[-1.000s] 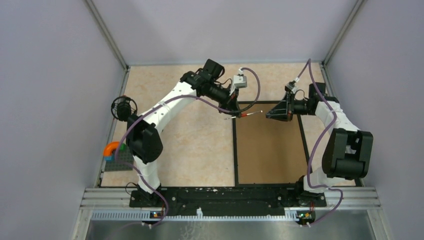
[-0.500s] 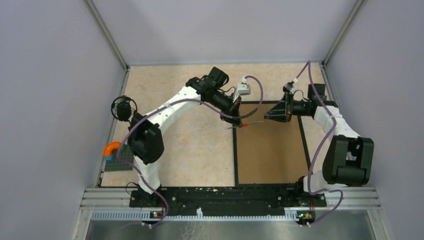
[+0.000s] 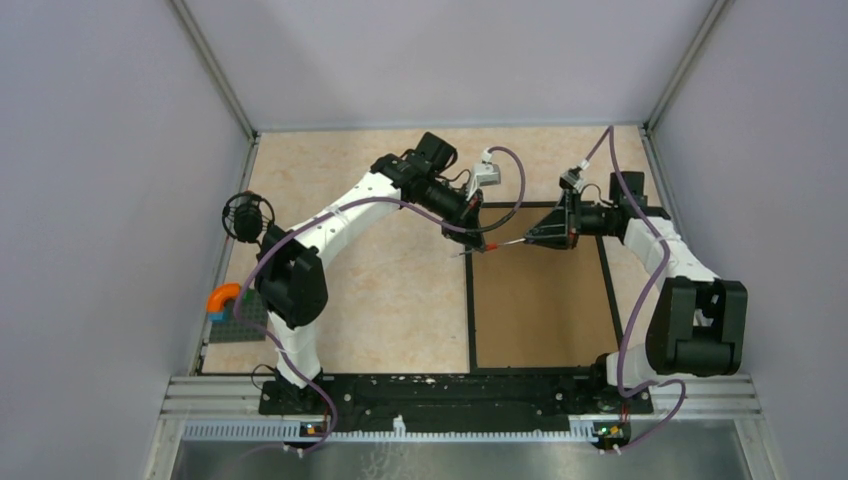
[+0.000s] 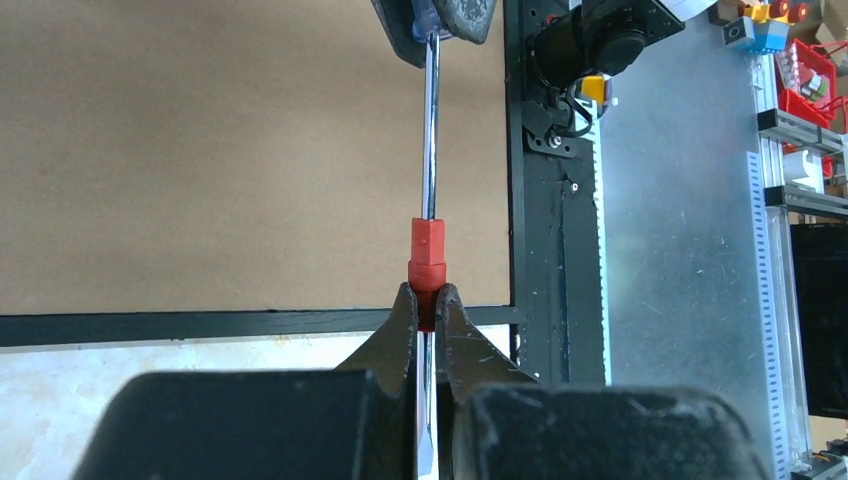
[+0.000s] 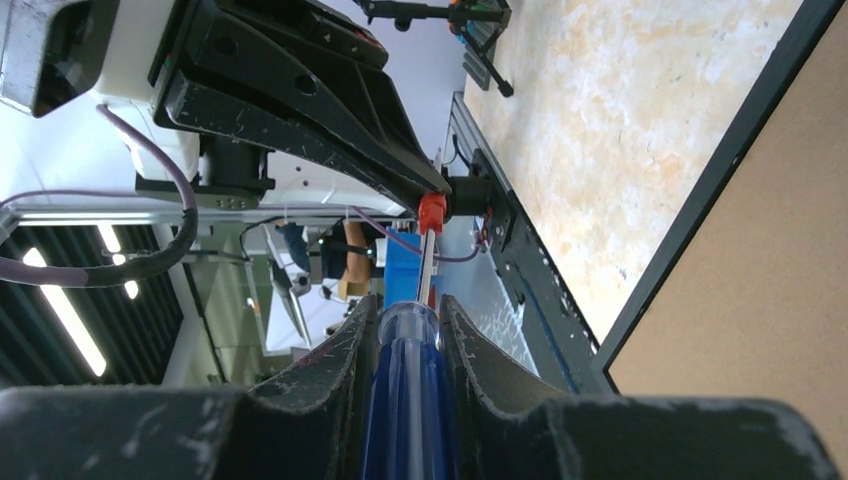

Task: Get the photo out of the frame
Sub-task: Place the screwdriver at the center of the board.

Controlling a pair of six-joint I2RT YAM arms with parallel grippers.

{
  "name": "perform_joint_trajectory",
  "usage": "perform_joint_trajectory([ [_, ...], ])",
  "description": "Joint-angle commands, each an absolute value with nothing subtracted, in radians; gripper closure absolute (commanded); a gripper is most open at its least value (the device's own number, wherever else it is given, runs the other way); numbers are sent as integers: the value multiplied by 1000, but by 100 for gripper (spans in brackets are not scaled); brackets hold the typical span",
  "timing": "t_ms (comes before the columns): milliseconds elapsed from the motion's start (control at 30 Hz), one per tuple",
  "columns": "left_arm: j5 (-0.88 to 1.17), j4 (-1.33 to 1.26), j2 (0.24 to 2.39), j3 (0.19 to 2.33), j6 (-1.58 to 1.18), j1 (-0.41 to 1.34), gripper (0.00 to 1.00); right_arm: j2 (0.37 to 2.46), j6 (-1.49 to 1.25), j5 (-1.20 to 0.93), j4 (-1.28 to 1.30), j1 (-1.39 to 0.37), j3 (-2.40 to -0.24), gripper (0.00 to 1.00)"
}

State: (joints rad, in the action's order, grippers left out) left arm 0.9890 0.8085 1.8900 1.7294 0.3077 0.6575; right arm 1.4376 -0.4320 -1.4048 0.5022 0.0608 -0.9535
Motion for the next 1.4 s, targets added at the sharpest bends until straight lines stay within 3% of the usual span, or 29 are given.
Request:
perform_joint_trajectory([
  [0, 1005, 767, 1896, 1728, 276, 658, 100, 1390, -460, -1424, 453, 42, -931, 100],
  [233, 1023, 684, 1891, 1723, 187, 670, 100, 1383, -483, -1366, 394, 7, -911, 100],
  [600, 1007, 396, 1907, 1687, -109, 692, 100, 1380, -1191, -1307, -516, -148, -669, 100],
  [933, 1092, 255, 1959, 1726, -198, 693, 100, 1432, -1353, -1321, -755, -179, -585, 100],
  [1367, 1052, 174, 1908, 1674, -175, 687, 100, 1491, -1315, -1399, -711, -182, -606, 100],
])
